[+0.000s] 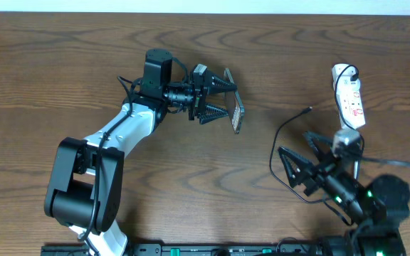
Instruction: Plug charger to phone and switch on socket
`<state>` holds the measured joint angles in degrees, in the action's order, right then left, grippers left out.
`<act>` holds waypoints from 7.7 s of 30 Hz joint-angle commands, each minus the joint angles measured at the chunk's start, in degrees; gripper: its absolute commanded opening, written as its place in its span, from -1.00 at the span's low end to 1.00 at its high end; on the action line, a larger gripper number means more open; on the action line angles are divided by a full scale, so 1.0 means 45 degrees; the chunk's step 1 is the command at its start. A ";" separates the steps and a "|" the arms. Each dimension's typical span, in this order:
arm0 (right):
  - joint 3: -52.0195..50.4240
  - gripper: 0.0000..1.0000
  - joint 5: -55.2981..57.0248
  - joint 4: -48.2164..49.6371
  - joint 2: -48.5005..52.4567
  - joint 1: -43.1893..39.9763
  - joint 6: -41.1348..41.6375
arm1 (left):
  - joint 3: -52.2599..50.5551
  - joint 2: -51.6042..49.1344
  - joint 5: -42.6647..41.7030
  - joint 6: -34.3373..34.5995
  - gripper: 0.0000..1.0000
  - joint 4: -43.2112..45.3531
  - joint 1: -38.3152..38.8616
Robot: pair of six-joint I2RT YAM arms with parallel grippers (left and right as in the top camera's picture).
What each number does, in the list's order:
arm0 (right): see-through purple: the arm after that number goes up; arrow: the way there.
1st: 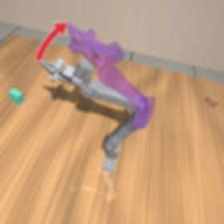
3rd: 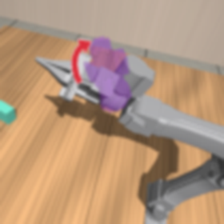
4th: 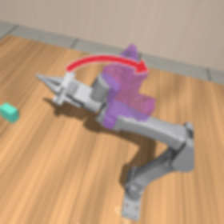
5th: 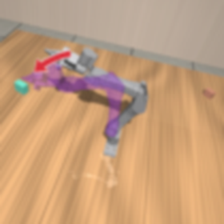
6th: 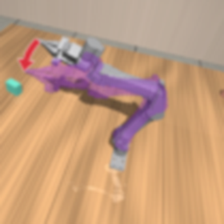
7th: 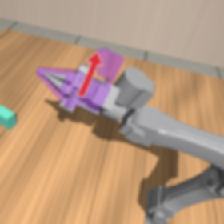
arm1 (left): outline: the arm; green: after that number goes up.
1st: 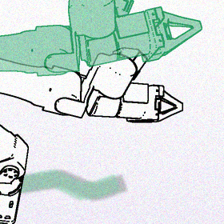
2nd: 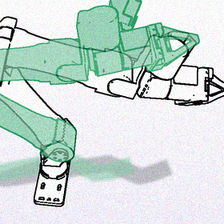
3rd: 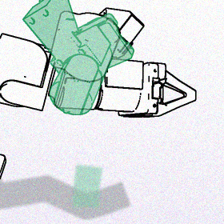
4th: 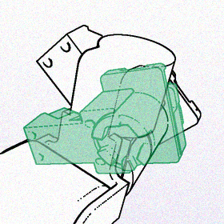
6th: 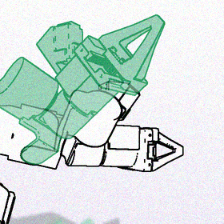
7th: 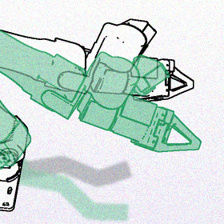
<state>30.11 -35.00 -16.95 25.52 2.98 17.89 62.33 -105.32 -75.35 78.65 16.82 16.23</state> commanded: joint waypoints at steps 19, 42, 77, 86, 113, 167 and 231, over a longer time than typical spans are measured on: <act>0.2492 0.54 1.2881 0.3152 0.8238 0.9165 0.0423 | 0.0097 0.0384 -0.0602 0.0019 0.34 0.0107 -0.0044; 0.2492 -0.10 1.1647 0.4444 0.9573 0.9194 0.0782 | 0.0097 0.0384 -0.0597 0.0019 0.34 0.0107 -0.0044; 0.2492 -0.98 1.3381 0.4619 0.9447 0.9131 0.1637 | 0.0097 0.0384 -0.0291 -0.0117 0.96 0.2880 -0.0923; 0.2492 -0.98 1.4892 0.2283 0.7227 0.8490 0.4124 | 0.0097 0.0505 0.0389 -0.0233 0.96 0.4337 -0.2030; 0.0282 -0.98 1.3396 0.0214 0.3483 0.8165 0.8548 | 0.9015 0.5251 1.8870 -1.1166 0.95 -1.9904 -0.0486; -0.3201 -0.98 0.6465 1.9229 1.1064 0.6766 1.5548 | -0.6377 1.0142 0.8544 -0.2477 0.96 0.0481 0.0510; -0.2973 -0.59 0.6601 1.7238 1.1069 0.8553 1.3483 | -0.6373 0.7936 0.9224 0.0695 -0.80 0.4765 0.2127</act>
<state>16.34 -0.71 62.06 74.72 39.75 81.71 31.81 -70.46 -32.32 79.94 35.77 24.77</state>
